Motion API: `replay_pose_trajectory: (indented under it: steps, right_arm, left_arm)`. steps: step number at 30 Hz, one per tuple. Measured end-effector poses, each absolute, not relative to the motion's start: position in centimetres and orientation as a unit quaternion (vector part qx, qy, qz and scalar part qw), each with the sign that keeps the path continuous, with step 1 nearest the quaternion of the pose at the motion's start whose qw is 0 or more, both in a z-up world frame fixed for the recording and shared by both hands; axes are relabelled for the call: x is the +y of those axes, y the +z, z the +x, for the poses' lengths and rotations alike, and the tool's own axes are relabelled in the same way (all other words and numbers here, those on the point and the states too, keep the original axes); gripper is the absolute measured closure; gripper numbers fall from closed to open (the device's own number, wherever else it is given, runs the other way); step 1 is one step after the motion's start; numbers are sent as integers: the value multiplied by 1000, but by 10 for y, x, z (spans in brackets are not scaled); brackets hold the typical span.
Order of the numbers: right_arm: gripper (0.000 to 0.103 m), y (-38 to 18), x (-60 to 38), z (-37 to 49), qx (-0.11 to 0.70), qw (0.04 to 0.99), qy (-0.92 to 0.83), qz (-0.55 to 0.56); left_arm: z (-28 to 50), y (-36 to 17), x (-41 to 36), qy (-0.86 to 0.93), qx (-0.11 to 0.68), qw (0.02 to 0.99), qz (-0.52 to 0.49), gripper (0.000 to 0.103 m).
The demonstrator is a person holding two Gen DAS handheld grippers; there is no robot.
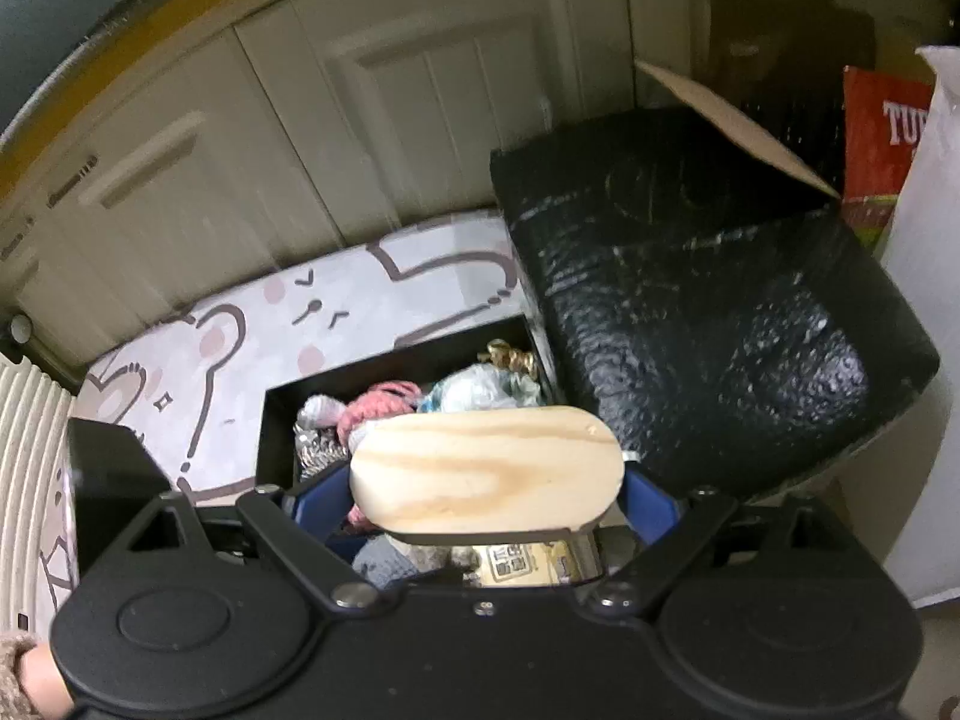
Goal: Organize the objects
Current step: 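Lower the mouse and wooden block into the box and open both tools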
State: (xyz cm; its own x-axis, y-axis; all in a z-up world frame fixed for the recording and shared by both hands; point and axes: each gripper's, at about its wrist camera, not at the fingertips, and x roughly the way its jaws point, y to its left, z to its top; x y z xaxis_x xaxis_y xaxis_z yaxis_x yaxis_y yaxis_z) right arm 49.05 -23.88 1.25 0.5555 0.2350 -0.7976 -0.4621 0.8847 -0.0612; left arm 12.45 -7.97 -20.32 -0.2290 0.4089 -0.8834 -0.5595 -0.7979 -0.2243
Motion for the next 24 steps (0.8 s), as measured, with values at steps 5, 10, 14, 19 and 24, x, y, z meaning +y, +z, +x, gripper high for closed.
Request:
replay_pose_trajectory:
  steps: [5, 10, 14, 19, 24]
  right_arm:
    - [9, 1, -236, 497, 446, 864, 193, -132]
    - [9, -9, -229, 503, 459, 858, 185, -138]
    - [9, -17, -222, 504, 465, 854, 173, -161]
    - [9, -25, -216, 504, 477, 846, 155, -182]
    - [7, -18, -220, 505, 471, 856, 131, -168]
  left_arm:
    - [123, -198, -92, 769, 39, 344, -537, 44]
    - [125, -183, -101, 767, 28, 346, -539, 30]
    - [127, -171, -108, 765, 39, 348, -541, 29]
    - [126, -162, -116, 775, 77, 321, -539, 20]
    - [122, -158, -126, 776, 54, 323, -538, 20]
